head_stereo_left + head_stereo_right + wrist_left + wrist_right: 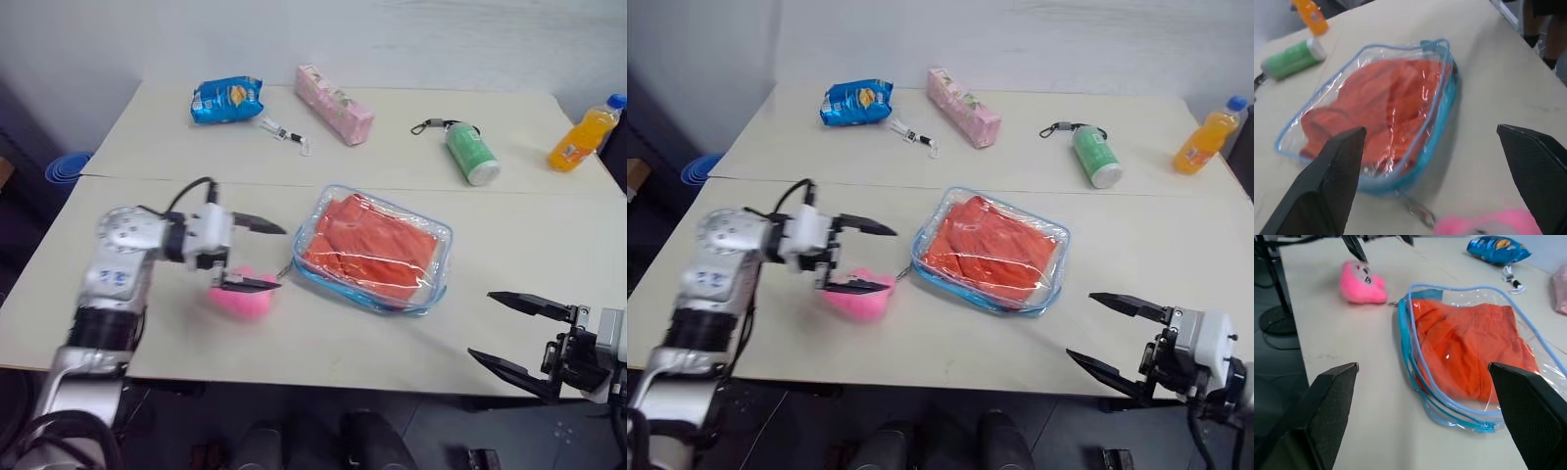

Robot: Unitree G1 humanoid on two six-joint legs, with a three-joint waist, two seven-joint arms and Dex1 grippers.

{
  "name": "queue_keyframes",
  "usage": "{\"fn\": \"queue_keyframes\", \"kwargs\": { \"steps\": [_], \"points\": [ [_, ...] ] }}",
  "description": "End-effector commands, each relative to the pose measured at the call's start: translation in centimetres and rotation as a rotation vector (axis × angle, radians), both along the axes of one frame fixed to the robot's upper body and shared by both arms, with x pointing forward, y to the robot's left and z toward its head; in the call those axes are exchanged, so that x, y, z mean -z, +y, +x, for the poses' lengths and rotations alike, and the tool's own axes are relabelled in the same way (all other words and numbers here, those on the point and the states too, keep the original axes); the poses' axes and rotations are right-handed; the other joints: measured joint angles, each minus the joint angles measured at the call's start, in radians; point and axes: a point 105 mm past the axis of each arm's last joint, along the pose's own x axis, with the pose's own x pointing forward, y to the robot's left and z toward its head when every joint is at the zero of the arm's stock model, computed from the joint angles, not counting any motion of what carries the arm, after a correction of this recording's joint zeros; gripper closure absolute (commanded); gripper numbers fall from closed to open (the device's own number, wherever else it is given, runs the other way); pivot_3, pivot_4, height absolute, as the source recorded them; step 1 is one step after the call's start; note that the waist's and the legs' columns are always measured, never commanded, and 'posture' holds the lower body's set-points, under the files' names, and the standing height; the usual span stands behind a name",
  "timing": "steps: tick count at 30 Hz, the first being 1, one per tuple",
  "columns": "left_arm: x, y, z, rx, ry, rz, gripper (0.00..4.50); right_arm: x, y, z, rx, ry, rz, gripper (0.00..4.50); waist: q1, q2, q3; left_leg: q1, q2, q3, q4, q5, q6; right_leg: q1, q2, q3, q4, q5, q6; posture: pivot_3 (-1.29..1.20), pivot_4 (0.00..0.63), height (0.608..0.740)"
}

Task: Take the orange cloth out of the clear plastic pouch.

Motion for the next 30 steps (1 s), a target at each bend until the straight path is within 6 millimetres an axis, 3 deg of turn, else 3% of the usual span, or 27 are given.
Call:
{"fn": "queue_keyframes", "kwargs": {
  "steps": [1,10,14,20,26,30],
  "points": [
    [1.7,-1.3,2.0,0.021,-0.118,0.129,0.0,-0.1,0.9,-0.3,-0.006,-0.033,-0.017,0.05,-0.002,-0.001,0.001,0.0,0.0,0.0,0.0,0.0,0.0,-0.001,0.001,0.0,0.0,0.0,0.0,0.0,0.15,0.74],
    [2.2,-1.0,3.4,0.076,-0.204,0.225,0.0,1.0,1.0,-1.4,0.062,-0.031,-0.013,0.05,-0.004,-0.003,0.002,-0.002,0.001,0.001,-0.001,0.001,-0.001,-0.004,0.001,0.001,0.001,0.0,0.0,0.0,0.15,0.74],
    [2.5,-1.5,4.0,0.051,-0.258,0.229,0.82,1.2,1.1,-1.5,0.078,-0.042,-0.012,0.0,-0.001,-0.003,0.002,-0.002,0.0,0.001,0.0,0.0,0.0,-0.003,0.0,0.001,0.001,0.0,0.0,0.0,0.15,0.74],
    [2.3,-2.6,4.1,0.038,-0.195,0.136,2.69,1.4,1.1,-1.4,0.092,-0.051,-0.01,0.0,0.007,-0.003,0.002,-0.002,0.0,0.001,0.0,0.0,0.0,-0.003,0.0,0.0,0.001,0.0,0.0,0.0,0.15,0.74],
    [2.3,-1.9,3.2,0.079,-0.094,0.089,4.47,1.9,1.1,-1.4,0.095,-0.033,-0.004,0.0,0.007,-0.003,0.002,-0.002,0.0,0.001,0.0,0.001,-0.001,-0.003,0.0,0.0,0.002,0.0,0.0,0.0,0.15,0.74],
    [2.0,-1.7,3.3,0.047,0.013,0.017,4.47,2.2,1.4,-1.3,0.084,-0.016,0.006,0.0,0.007,-0.003,0.002,-0.001,0.0,0.001,0.0,0.001,-0.001,-0.003,0.0,0.0,0.003,0.0,0.0,0.0,0.15,0.74]
  ]
}}
